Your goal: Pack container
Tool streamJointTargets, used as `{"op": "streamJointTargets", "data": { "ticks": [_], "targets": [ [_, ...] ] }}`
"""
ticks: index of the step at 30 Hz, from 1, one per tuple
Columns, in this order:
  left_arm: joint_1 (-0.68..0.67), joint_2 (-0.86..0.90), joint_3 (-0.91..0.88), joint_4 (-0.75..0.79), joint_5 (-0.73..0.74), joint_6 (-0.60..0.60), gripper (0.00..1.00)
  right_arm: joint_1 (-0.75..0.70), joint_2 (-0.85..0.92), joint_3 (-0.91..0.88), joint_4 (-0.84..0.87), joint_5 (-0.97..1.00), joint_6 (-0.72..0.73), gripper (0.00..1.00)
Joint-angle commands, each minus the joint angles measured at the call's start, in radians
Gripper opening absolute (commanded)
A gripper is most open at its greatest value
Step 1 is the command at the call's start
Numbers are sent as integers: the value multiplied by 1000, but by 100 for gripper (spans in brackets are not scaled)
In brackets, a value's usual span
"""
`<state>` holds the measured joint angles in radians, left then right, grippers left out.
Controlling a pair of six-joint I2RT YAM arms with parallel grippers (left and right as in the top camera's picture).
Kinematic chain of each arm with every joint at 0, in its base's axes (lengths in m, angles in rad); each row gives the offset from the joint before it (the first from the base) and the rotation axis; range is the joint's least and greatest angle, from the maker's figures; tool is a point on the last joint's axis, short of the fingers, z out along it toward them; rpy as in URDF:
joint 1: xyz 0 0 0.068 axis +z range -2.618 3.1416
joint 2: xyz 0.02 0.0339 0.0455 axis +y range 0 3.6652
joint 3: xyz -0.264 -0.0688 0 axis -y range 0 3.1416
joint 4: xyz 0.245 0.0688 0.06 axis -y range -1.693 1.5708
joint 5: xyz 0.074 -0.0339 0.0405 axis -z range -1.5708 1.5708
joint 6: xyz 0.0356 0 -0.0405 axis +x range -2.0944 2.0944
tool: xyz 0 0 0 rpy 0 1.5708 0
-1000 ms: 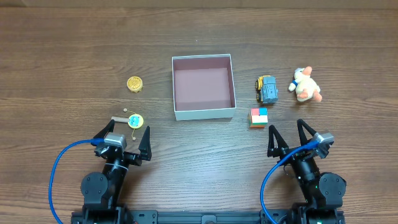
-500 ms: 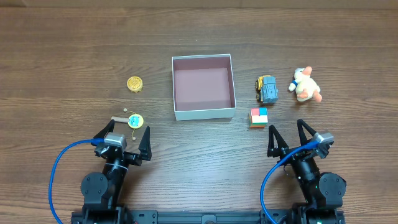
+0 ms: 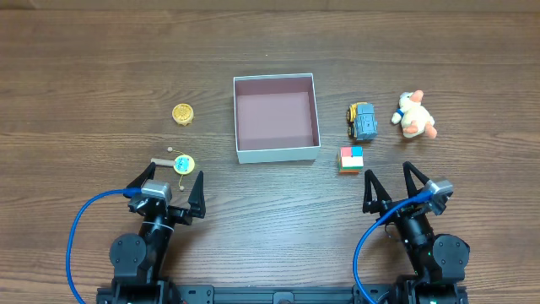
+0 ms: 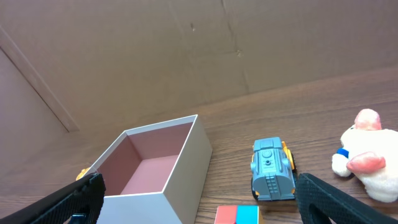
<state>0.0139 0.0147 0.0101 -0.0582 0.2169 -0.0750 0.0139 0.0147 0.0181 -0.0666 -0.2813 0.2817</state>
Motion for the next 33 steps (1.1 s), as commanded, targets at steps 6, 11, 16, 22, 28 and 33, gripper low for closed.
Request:
{"op": "streamJointTargets", "data": {
  "ticks": [6,11,16,22,28,33],
  "targets": [
    [5,-9,-5,3,0,-7,100,-1,-11,-10,8,6,0,100],
    [5,-9,-5,3,0,-7,100,-1,-11,-10,8,7,0,100],
    [5,-9,-5,3,0,-7,100,-1,-11,-10,16,-50,61,100],
    [5,-9,-5,4,0,-7,100,-1,-11,14,140,-282,75,100],
    [5,-9,-5,3,0,-8,100,-1,47,246,-14,-214,-28,100],
    [5,-9,-5,3,0,-7,100,-1,248,513,-214,-163,-161,100]
  ]
}}
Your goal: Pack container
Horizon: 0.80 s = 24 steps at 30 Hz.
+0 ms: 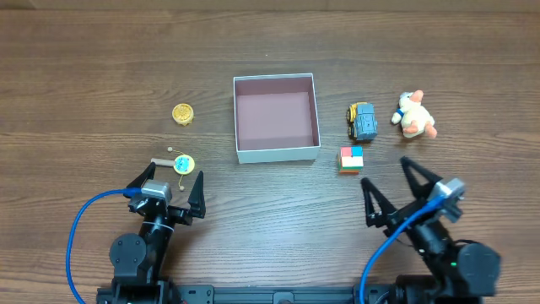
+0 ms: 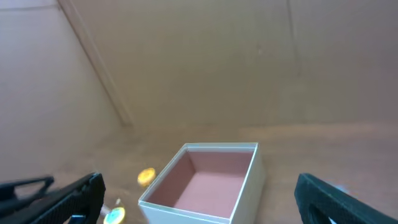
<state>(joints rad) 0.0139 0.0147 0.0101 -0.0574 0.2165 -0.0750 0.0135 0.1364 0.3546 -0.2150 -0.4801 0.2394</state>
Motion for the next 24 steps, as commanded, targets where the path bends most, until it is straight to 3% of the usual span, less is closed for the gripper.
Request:
{"op": "streamJointTargets", "data": {
  "ticks": [1,10,17,24],
  "targets": [
    [5,-9,-5,3,1,-7,100,-1,167,217,-89,39,-117,100],
    [5,-9,-5,3,1,-7,100,0,777,728,-458,121,-144,100],
    [5,-9,-5,3,1,-7,100,16,1289,1193,-983,379,-169,100],
    [5,-9,-5,3,1,-7,100,68,1462,1274,-981,295,-169,100]
  ]
}}
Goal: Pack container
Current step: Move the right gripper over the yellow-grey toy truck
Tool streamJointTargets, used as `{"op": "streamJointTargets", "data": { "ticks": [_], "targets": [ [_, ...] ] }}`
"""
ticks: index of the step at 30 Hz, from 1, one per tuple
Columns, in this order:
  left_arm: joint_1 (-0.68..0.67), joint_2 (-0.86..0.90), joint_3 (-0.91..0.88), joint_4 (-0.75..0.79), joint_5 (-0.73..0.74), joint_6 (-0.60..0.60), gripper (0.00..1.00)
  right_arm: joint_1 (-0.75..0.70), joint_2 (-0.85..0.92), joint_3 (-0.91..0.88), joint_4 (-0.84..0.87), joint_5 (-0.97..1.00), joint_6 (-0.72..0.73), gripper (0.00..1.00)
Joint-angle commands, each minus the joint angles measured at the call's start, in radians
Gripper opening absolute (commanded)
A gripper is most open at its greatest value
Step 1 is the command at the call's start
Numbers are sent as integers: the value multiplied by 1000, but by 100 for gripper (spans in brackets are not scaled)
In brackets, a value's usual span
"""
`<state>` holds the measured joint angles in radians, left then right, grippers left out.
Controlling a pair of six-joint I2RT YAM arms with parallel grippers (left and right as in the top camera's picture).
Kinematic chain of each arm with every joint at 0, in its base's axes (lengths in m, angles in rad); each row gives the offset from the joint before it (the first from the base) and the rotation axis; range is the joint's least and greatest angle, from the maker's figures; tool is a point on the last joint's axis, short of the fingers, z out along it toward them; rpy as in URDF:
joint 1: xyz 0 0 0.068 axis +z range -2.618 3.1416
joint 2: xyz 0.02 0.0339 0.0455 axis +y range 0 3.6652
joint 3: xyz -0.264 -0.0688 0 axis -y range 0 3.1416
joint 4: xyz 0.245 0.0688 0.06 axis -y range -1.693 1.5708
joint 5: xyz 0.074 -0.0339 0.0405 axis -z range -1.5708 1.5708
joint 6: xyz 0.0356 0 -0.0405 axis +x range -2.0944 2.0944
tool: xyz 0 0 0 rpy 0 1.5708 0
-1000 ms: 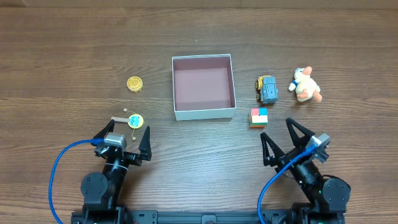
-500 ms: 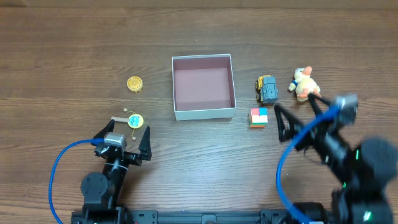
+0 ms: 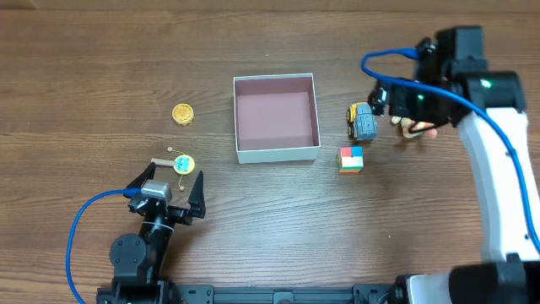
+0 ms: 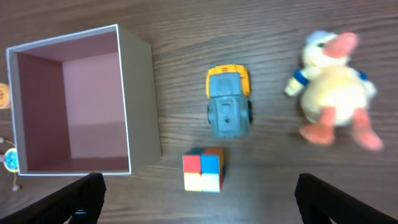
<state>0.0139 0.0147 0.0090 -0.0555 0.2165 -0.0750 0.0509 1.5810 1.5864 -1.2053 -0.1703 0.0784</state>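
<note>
The white box [image 3: 277, 154] with a pink inside [image 4: 93, 87] stands open at the table's middle. To its right lie a blue-and-yellow toy car [image 4: 228, 107], a coloured cube [image 4: 204, 169] and a cream plush duck [image 4: 334, 93]. My right gripper [image 4: 200, 204] hangs open high above these three, looking straight down, nothing between its fingers. In the overhead view the right arm [image 3: 422, 97] covers part of the plush. My left gripper [image 3: 169, 187] rests open near the front left, just behind a small blue-and-yellow round toy [image 3: 183, 164].
A yellow disc [image 3: 182, 113] lies left of the box. A blue cable [image 3: 80, 228] loops beside the left arm. The right arm's white forearm [image 3: 498, 169] stretches along the table's right side.
My right arm has gone from near the front right edge to above the toy car and plush, its camera now looking straight down. Its jaws stay open. The left arm has not moved.
Both grippers first rested open at the front edge, the right facing the box and toys. Then the right one had lifted and tilted, the toys dropping out of its view. Now it hangs open over the car, cube and plush. No object has moved.
</note>
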Motion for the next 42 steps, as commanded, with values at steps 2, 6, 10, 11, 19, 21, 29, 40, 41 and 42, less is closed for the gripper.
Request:
{"op": "streamJointTargets", "data": {
  "ticks": [2,6,10,11,19,21,29,40,41,42],
  "targets": [
    [5,-9,-4,1,1,-7,100,53,32,42,7,33,-8,100],
    [5,-9,-4,1,1,-7,100,104,68,42,-5,203,-2,100],
    [5,-9,-4,1,1,-7,100,129,101,42,-11,267,3,100],
    [5,-9,-4,1,1,-7,100,130,108,42,-12,265,3,100],
    [5,-9,-4,1,1,-7,100,129,116,42,23,217,2,100],
    [5,-9,-4,1,1,-8,100,130,122,41,29,206,-1,100],
    [5,-9,-4,1,1,-8,100,133,224,41,34,214,0,100],
    [5,-9,-4,1,1,-7,100,133,281,36,79,265,0,100],
    [5,-9,-4,1,1,-7,100,133,283,36,79,267,0,100],
    [5,-9,-4,1,1,-7,100,133,283,36,79,267,0,100]
  ]
}}
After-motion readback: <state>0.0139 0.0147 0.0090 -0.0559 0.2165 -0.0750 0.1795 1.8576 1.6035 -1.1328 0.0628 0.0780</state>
